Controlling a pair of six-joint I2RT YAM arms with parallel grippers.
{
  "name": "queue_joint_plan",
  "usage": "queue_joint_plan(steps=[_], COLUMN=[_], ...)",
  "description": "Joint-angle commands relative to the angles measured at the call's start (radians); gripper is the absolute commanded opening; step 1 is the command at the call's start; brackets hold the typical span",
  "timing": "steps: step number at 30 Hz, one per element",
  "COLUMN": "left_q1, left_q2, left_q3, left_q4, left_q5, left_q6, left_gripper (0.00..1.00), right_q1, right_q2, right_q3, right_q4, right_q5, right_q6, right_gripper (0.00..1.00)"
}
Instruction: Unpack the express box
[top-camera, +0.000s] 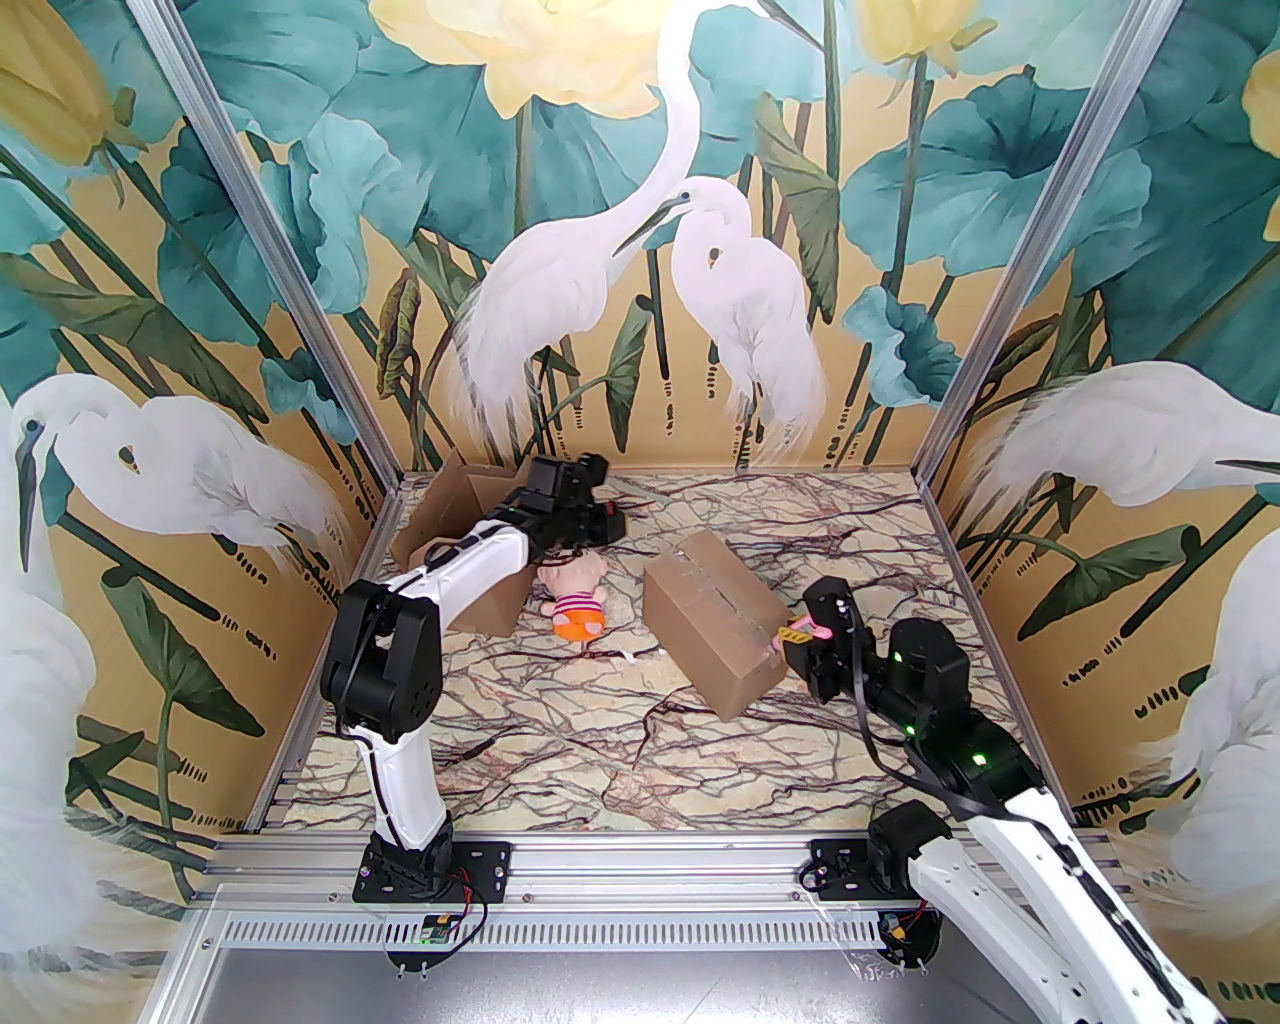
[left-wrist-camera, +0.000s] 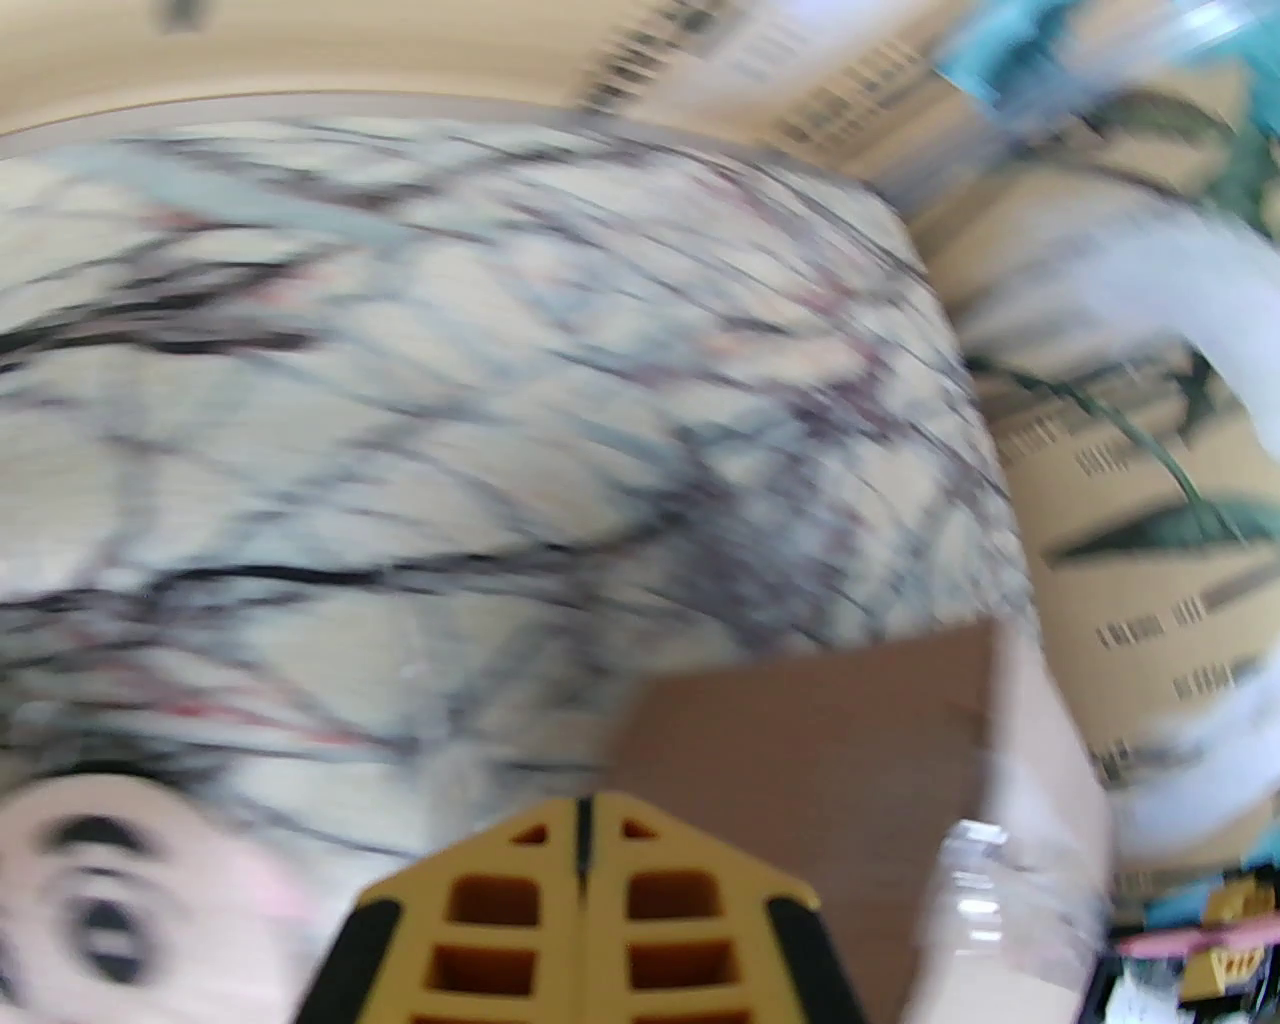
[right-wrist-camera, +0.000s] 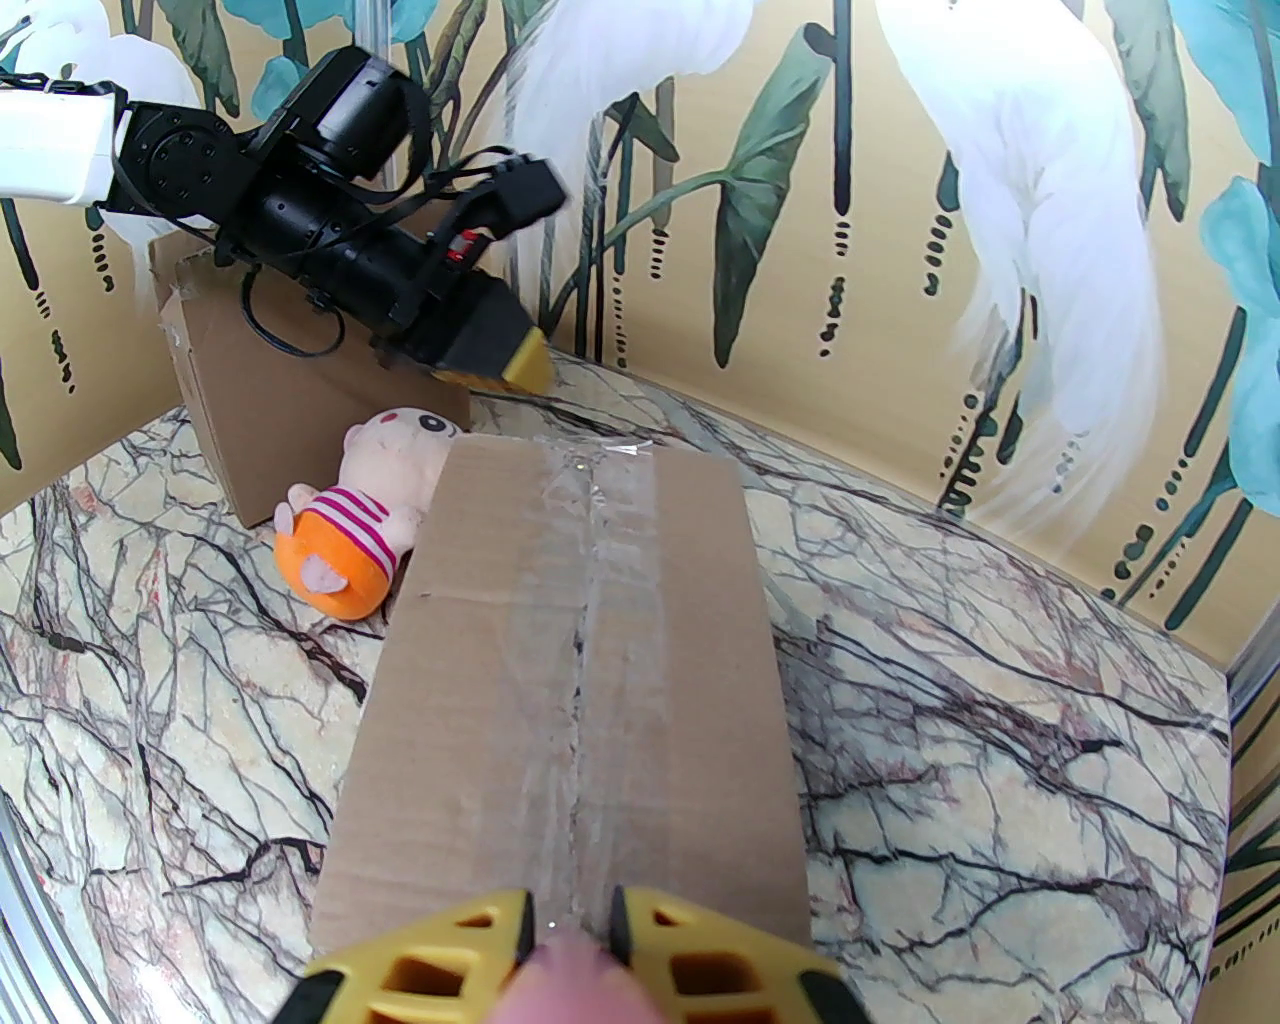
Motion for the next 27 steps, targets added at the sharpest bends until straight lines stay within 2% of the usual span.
queue_joint_plan(steps=[1, 5, 10, 13, 17, 19, 22, 27], left_q1=[-0.006, -0.012, -0.037, -0.06, -0.112, -0.135, -0.17, -0.21], left_q2=[0.01, -0.013, -0.049, -0.061, -0.068, -0.059, -0.027, 0.084], left_q3=[-0.014, -0.03, -0.011, 0.041, 0.105, 0.149, 0.222, 0.366], left_q4=[0.025, 0.039, 0.029, -0.015, -0.078, -0.12, -0.181, -0.274], left_q5=[-0.051, -0.029, -0.007, -0.005, 0.001, -0.011, -0.013, -0.013], left_q6=[-0.013, -0.016, 0.04, 0.1, 0.225, 0.283, 0.361, 0.416], left_gripper=[0.0, 0.0, 0.0, 0.12, 0.43, 0.55, 0.66, 0.71], right_q1=[-0.002, -0.005, -0.005, -0.006, -0.007, -0.01, -0.018, -0.025], right_q2=[-0.025, -0.041, 0.058, 0.114, 0.183, 0.206, 0.238, 0.277], right_q3=[0.003, -0.024, 0.003, 0.03, 0.055, 0.054, 0.056, 0.071], right_q4=[-0.051, 0.089, 0.197, 0.269, 0.308, 0.325, 0.34, 0.362], right_q5=[0.088, 0.094, 0.06, 0.029, 0.026, 0.02, -0.008, -0.032], right_q6=[0.027, 0.076, 0.069, 0.049, -0.014, -0.053, -0.098, -0.128], right_gripper=[0.0, 0.0, 0.0, 0.0, 0.0, 0.0, 0.0, 0.0])
